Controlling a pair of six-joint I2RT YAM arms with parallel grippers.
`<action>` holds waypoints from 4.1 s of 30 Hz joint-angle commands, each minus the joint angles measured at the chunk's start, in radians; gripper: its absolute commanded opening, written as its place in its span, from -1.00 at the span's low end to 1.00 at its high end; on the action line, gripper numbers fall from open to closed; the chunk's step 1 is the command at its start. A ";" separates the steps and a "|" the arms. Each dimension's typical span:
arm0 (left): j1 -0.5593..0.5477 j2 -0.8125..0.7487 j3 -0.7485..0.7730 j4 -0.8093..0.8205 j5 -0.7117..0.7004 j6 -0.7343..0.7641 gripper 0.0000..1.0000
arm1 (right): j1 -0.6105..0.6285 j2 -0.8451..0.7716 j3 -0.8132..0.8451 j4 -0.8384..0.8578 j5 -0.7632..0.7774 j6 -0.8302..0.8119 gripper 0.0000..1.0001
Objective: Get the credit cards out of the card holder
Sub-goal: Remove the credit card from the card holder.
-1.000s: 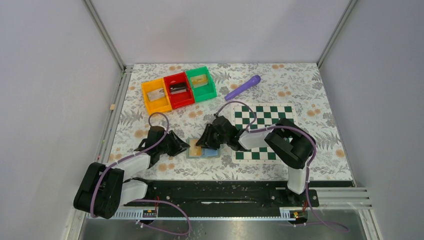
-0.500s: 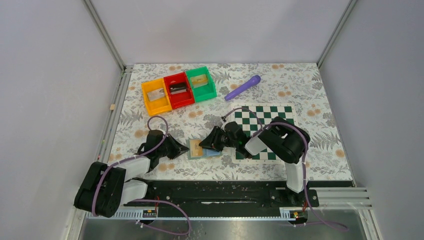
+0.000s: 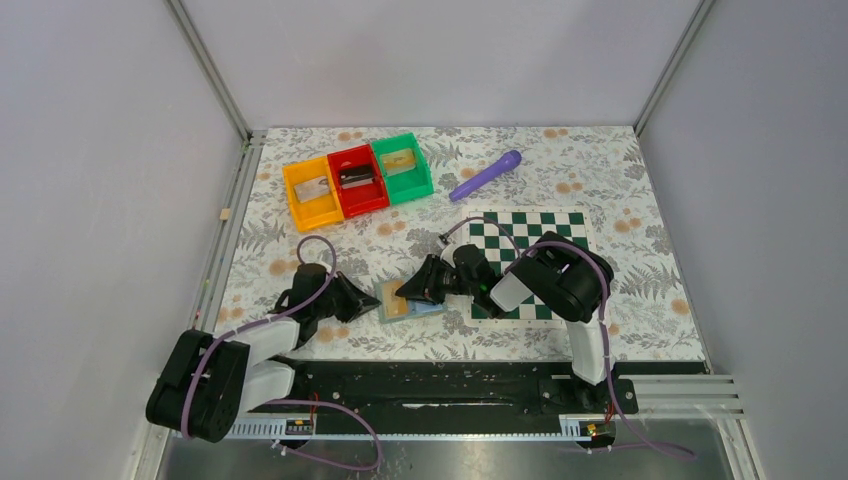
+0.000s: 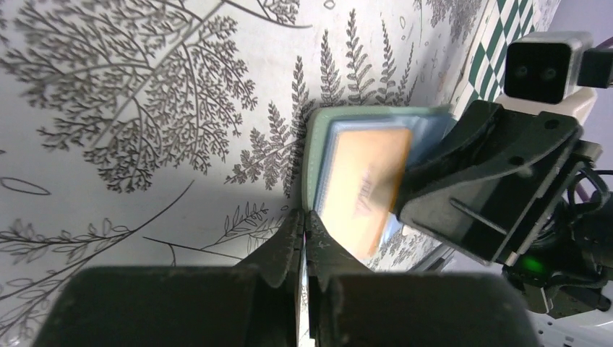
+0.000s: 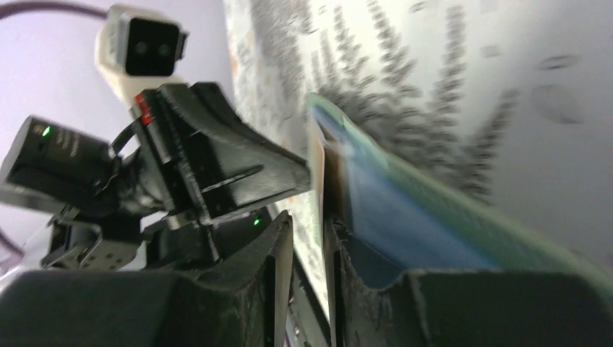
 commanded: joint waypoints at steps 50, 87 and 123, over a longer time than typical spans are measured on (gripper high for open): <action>-0.004 -0.168 -0.033 0.052 0.155 -0.007 -0.16 | 0.009 -0.016 0.001 0.203 -0.160 0.108 -1.00; 0.030 -0.088 -0.076 0.132 0.171 -0.037 -1.00 | -0.053 -0.028 -0.086 0.261 -0.192 0.099 -0.72; 0.052 -0.092 -0.015 -0.032 0.123 0.052 -0.96 | -0.098 -0.144 -0.140 0.015 -0.180 -0.006 -1.00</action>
